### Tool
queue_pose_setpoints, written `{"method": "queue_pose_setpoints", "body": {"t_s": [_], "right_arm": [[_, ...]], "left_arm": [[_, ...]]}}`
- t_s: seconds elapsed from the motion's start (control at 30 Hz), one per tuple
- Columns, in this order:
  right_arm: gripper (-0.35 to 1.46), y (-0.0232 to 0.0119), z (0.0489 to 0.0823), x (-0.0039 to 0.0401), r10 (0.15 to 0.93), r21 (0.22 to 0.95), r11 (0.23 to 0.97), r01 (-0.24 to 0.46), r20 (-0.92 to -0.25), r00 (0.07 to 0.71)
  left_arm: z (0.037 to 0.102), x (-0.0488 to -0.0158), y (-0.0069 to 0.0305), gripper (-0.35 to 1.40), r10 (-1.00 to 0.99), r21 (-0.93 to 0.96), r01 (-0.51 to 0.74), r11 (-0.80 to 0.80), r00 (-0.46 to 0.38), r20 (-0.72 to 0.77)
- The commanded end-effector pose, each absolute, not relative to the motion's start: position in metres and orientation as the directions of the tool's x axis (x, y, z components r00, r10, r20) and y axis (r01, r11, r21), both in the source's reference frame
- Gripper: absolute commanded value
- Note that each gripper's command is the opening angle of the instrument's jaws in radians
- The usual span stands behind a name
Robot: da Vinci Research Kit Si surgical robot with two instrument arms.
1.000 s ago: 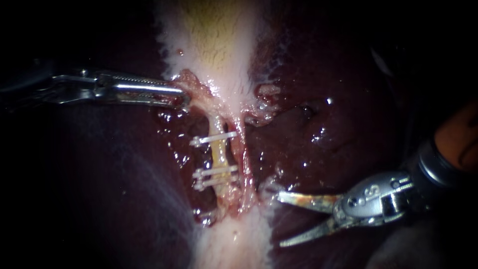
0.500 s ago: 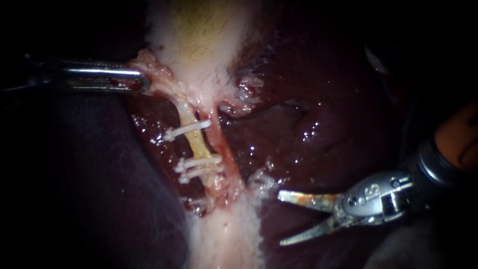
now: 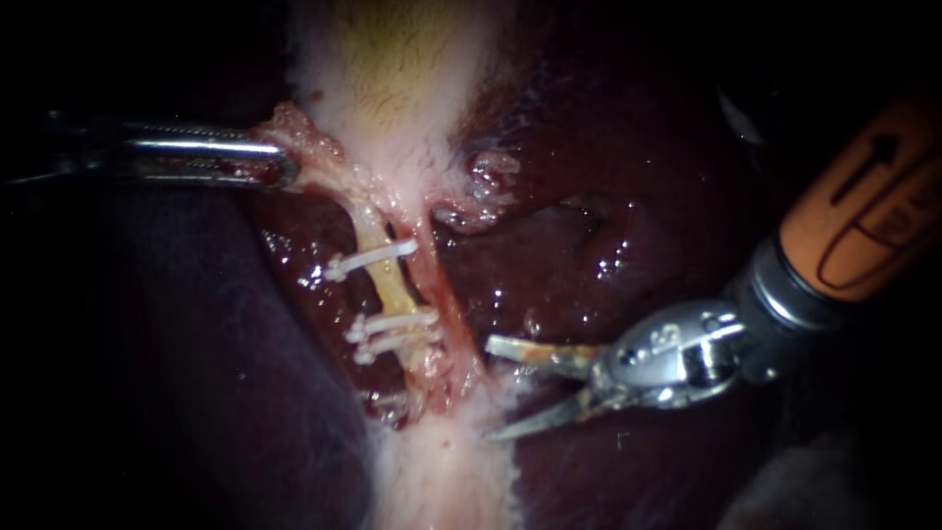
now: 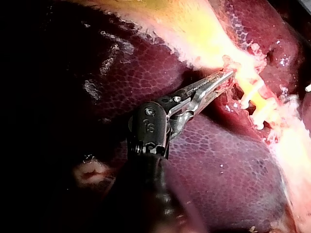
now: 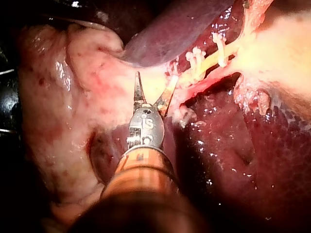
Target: Go to the cutting position left tube
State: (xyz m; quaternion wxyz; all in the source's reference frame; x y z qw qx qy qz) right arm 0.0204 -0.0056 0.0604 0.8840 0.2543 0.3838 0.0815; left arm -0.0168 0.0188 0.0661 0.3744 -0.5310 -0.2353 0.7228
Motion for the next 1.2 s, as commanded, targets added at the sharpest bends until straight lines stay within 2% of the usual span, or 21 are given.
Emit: {"method": "queue_pose_setpoints", "body": {"t_s": [0.03,0.3,0.77,0.97,1.07,1.2], "right_arm": [[1.38,-0.0055,0.0606,0.0208,0.341,0.512,0.857,0.048,-0.635,0.693],[1.40,-0.0040,0.0632,0.0232,0.352,0.511,0.859,0.026,-0.628,0.694],[1.40,-0.0032,0.0686,0.0239,0.353,0.507,0.862,0.009,-0.612,0.707],[1.40,-0.0022,0.0706,0.0256,0.354,0.507,0.862,0.003,-0.606,0.712],[1.40,-0.0017,0.0712,0.0267,0.357,0.514,0.858,0.006,-0.604,0.712],[1.41,-0.0016,0.0714,0.0278,0.347,0.534,0.844,0.047,-0.611,0.711]], "left_arm": [[0.0660,-0.0168,0.0188,-0.35,0.791,-0.738,-0.292,-0.609,-0.156,-0.591],[0.0658,-0.0170,0.0186,-0.35,0.791,-0.737,-0.295,-0.609,-0.155,-0.592],[0.0656,-0.0170,0.0184,-0.35,0.791,-0.736,-0.299,-0.608,-0.154,-0.592],[0.0656,-0.0172,0.0183,-0.35,0.791,-0.736,-0.298,-0.608,-0.154,-0.592],[0.0655,-0.0172,0.0183,-0.35,0.791,-0.736,-0.298,-0.608,-0.154,-0.592],[0.0655,-0.0172,0.0183,-0.35,0.791,-0.736,-0.298,-0.608,-0.154,-0.592]]}}
